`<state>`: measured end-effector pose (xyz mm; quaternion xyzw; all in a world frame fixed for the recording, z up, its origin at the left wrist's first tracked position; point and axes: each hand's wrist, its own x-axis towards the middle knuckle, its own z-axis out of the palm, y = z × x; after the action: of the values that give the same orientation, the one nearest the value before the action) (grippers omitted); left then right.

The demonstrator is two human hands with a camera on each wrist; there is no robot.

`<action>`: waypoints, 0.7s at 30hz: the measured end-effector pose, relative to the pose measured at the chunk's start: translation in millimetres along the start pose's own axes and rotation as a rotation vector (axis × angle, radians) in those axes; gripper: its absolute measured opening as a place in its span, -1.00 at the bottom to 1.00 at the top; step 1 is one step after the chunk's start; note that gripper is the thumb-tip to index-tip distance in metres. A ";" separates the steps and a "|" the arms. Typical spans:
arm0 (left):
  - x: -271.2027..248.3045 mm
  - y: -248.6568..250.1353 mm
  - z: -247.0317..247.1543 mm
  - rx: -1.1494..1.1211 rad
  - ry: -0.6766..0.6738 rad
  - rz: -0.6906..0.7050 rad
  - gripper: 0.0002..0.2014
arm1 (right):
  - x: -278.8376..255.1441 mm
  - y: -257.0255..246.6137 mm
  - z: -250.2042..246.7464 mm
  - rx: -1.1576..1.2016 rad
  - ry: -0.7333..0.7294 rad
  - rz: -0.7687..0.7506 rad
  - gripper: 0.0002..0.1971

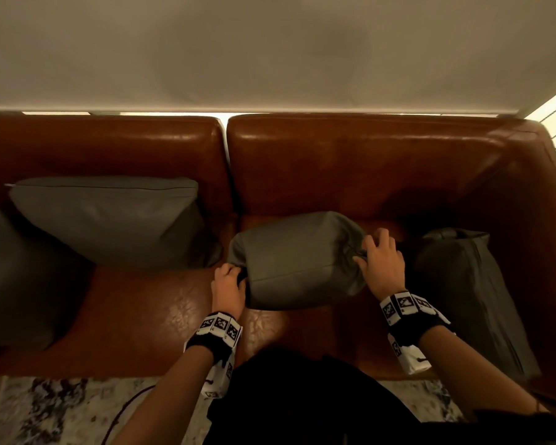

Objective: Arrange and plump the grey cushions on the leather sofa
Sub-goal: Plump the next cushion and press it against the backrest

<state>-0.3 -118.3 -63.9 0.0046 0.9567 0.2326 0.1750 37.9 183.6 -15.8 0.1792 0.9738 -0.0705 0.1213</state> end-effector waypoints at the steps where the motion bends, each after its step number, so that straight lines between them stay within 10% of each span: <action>1: 2.0 -1.1 1.9 0.024 -0.003 0.013 -0.70 | -1.1 -1.4 0.7 -0.023 -0.005 -0.014 -0.64; 6: 4.3 -9.3 -1.8 -0.118 0.084 0.058 -0.77 | -6.6 11.0 3.8 0.222 0.040 -0.007 -0.79; 9: 0.5 -17.7 -26.8 -0.672 0.376 -0.231 -0.82 | -17.0 36.7 -5.8 0.697 0.192 0.083 -0.85; 13: 4.2 -16.6 -38.1 -1.473 0.121 -0.447 -0.79 | -35.6 52.6 -8.2 0.877 0.115 0.195 -0.85; 21: 17.3 3.1 -40.9 -0.405 0.086 -0.221 -0.69 | -15.4 46.9 8.0 0.603 -0.195 0.343 -0.44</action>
<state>-30.5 -132.0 -34.3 -0.1453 0.8916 0.3994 0.1560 70.7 220.5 -23.8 0.3603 0.8488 -0.3497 0.1652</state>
